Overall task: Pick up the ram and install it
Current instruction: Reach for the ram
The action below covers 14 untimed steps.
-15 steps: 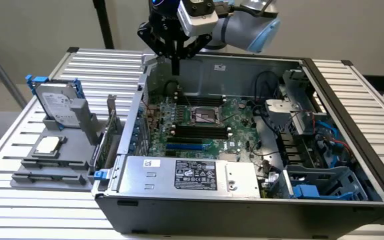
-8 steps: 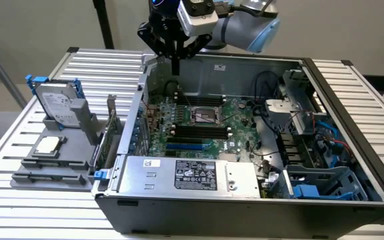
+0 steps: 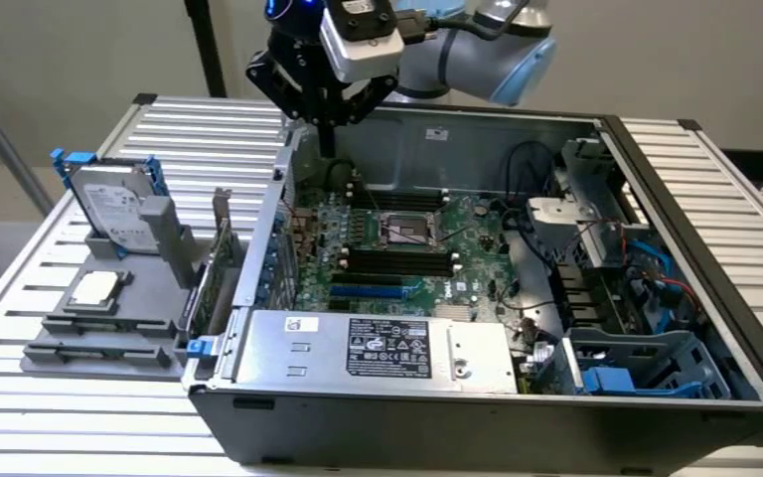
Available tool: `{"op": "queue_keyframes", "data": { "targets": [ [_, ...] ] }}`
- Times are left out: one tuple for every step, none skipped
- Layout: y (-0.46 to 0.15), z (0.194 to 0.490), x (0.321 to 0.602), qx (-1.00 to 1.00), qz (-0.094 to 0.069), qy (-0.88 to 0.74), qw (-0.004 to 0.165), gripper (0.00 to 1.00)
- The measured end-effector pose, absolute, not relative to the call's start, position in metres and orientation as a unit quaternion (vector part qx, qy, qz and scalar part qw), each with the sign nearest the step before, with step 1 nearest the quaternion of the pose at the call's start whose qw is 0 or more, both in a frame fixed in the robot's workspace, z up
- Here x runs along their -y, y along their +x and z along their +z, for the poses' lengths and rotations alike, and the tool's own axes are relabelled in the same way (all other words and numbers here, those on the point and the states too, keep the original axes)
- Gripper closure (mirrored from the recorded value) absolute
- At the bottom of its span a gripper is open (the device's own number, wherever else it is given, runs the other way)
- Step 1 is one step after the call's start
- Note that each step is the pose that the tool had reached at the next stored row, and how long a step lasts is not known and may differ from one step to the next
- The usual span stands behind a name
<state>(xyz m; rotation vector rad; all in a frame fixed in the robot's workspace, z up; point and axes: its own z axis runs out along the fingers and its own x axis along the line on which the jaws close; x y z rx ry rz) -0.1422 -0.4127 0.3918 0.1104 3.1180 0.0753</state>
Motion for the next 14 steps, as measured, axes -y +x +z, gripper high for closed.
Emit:
{"op": "queue_keyframes", "data": {
  "targets": [
    [-0.146,0.392,0.415,-0.999,0.024,0.035,0.01,0.89],
    [-0.149,0.391,0.416,-0.999,0.024,0.035,0.01,0.89],
    [-0.153,0.391,0.418,-0.999,0.024,0.035,0.01,0.89],
    [-0.157,0.391,0.419,-0.999,0.024,0.035,0.01,0.89],
    [-0.161,0.39,0.421,-0.999,0.024,0.035,0.01,0.89],
    [-0.165,0.39,0.422,-0.999,0.024,0.035,0.01,0.89],
    [-0.17,0.389,0.424,-0.999,0.024,0.035,0.01,0.89],
    [-0.174,0.389,0.425,-0.999,0.024,0.035,0.01,0.89],
    [-0.178,0.388,0.426,-0.999,0.024,0.035,0.01,0.89],
    [-0.183,0.387,0.427,-0.999,0.024,0.035,0.01,0.89],
    [-0.187,0.386,0.428,-0.999,0.024,0.035,0.01,0.89],
    [-0.192,0.385,0.429,-0.999,0.024,0.035,0.01,0.89],
    [-0.197,0.385,0.43,-0.999,0.024,0.035,0.01,0.89],
    [-0.201,0.384,0.431,-0.999,0.024,0.035,0.01,0.89]
  ]
}}
